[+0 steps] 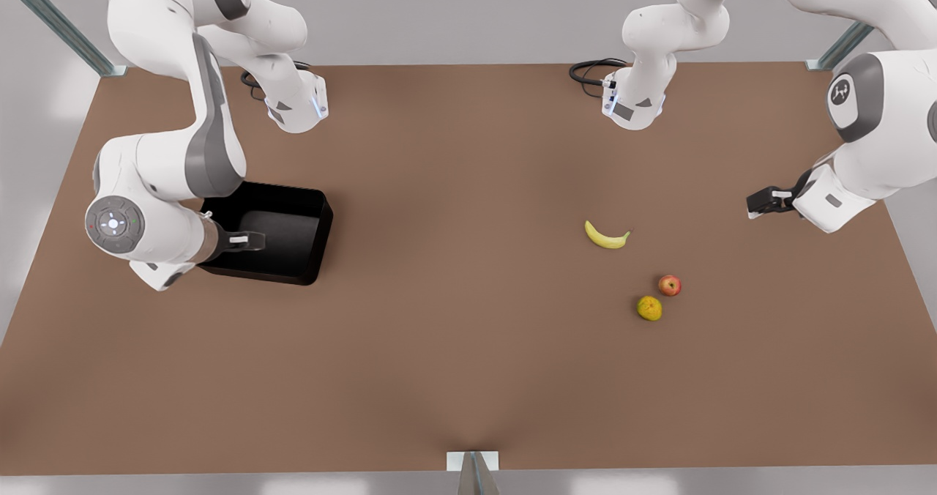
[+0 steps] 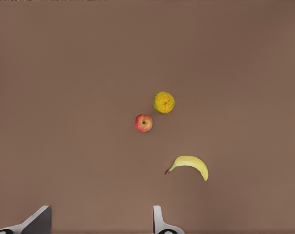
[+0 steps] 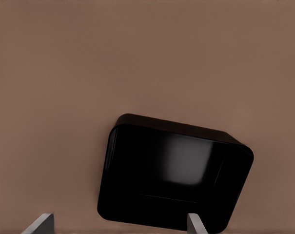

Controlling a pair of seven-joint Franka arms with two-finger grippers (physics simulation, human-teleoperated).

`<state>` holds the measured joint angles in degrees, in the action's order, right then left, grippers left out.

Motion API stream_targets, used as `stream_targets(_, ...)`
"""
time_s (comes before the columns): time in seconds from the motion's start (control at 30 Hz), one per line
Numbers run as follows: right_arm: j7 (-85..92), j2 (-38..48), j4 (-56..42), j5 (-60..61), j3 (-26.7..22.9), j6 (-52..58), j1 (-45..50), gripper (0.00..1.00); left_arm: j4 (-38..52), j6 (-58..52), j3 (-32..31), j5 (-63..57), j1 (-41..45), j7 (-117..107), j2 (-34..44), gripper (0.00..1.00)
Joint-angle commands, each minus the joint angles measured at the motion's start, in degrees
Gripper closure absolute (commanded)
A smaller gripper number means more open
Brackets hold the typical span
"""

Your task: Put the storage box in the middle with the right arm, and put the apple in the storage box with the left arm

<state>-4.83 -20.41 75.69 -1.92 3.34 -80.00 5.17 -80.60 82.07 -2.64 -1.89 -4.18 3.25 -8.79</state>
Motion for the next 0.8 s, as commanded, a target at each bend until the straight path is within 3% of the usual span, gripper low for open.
stream_targets(0.0, 0.0, 0.02, -0.02, -0.1, -0.09, -0.15, 0.01, 0.0, 0.0, 0.02, -0.09, 0.04, -0.04, 0.0, 0.0, 0.0)
stream_targets(0.1, -0.08, 1.16, -0.02, -3.09, -0.7, 0.2, -1.74, 0.0, -0.35, 3.71, 0.0, -0.4, 2.86, -0.09, -5.44, 0.0)
stream_targets(0.13, 0.44, 1.25, 0.07, -3.18, -0.7, 0.29, -4.12, 0.0, -4.91, 8.97, 0.0, -0.05, 2.86, -0.09, -6.41, 0.0)
stream_targets(0.2, 2.37, 1.25, 0.86, -3.36, -1.05, 0.29, -6.93, 0.0, -21.61, 30.33, 0.0, 0.13, 2.24, -0.09, -4.21, 0.0)
stream_targets(0.3, 8.7, 2.12, 4.01, -3.36, -2.2, -0.77, -11.33, 0.0, -33.38, 46.06, 0.09, 0.13, 1.45, -0.18, -4.92, 0.0)
stream_targets(0.33, 8.62, 8.96, 13.48, -3.36, -2.11, -4.7, -11.33, 0.0, -35.33, 47.66, 0.0, 0.13, 1.45, -0.18, -6.14, 0.0)
stream_targets(0.37, 7.38, 16.27, 23.96, -3.18, -1.76, -9.55, -11.33, 0.0, -35.33, 47.57, 0.0, 0.13, 1.54, -0.18, -7.73, 0.0)
stream_targets(0.43, 6.5, 20.5, 30.22, -3.01, -1.32, -11.84, -11.24, 0.0, -35.33, 47.57, -0.26, 0.13, 2.07, -0.09, -10.63, 0.0)
stream_targets(0.6, 2.64, 22.61, 42.17, -2.92, -1.41, -26.6, -11.59, 0.0, -38.06, 55.39, -0.18, 0.04, 1.19, 0.0, -15.64, 0.0)
stream_targets(0.77, 3.78, 22.08, 46.74, -3.01, -2.89, -32.05, -13.52, 0.0, -36.91, 57.06, -0.18, -0.22, 0.84, 0.09, -20.38, 0.0)
